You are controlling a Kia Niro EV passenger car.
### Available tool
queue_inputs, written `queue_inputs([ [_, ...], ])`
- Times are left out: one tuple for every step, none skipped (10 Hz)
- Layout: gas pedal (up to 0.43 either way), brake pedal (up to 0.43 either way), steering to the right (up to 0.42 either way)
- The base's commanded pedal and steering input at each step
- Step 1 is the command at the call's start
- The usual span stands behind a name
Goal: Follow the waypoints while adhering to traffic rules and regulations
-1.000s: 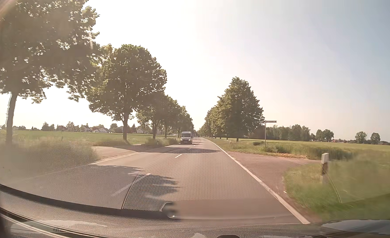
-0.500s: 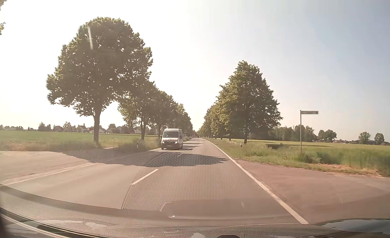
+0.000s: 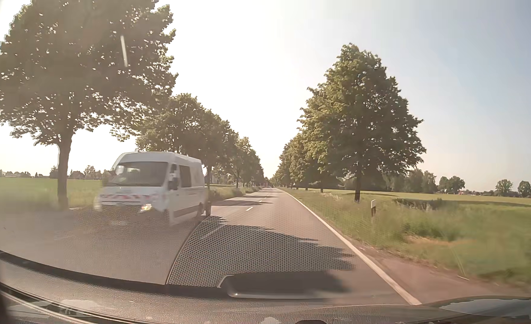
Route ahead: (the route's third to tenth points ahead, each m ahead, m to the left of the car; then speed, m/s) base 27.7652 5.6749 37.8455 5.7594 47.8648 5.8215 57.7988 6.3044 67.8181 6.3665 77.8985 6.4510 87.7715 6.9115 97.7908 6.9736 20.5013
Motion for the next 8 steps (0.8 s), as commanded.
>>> queue_inputs([
  [0.197,0.0,-0.002],
  [0.197,0.0,-0.002],
  [0.197,0.0,-0.002],
  [0.197,0.0,-0.002],
  [0.197,0.0,-0.002],
  [0.197,0.0,-0.002],
  [0.209,0.0,-0.002],
  [0.209,0.0,-0.002],
])
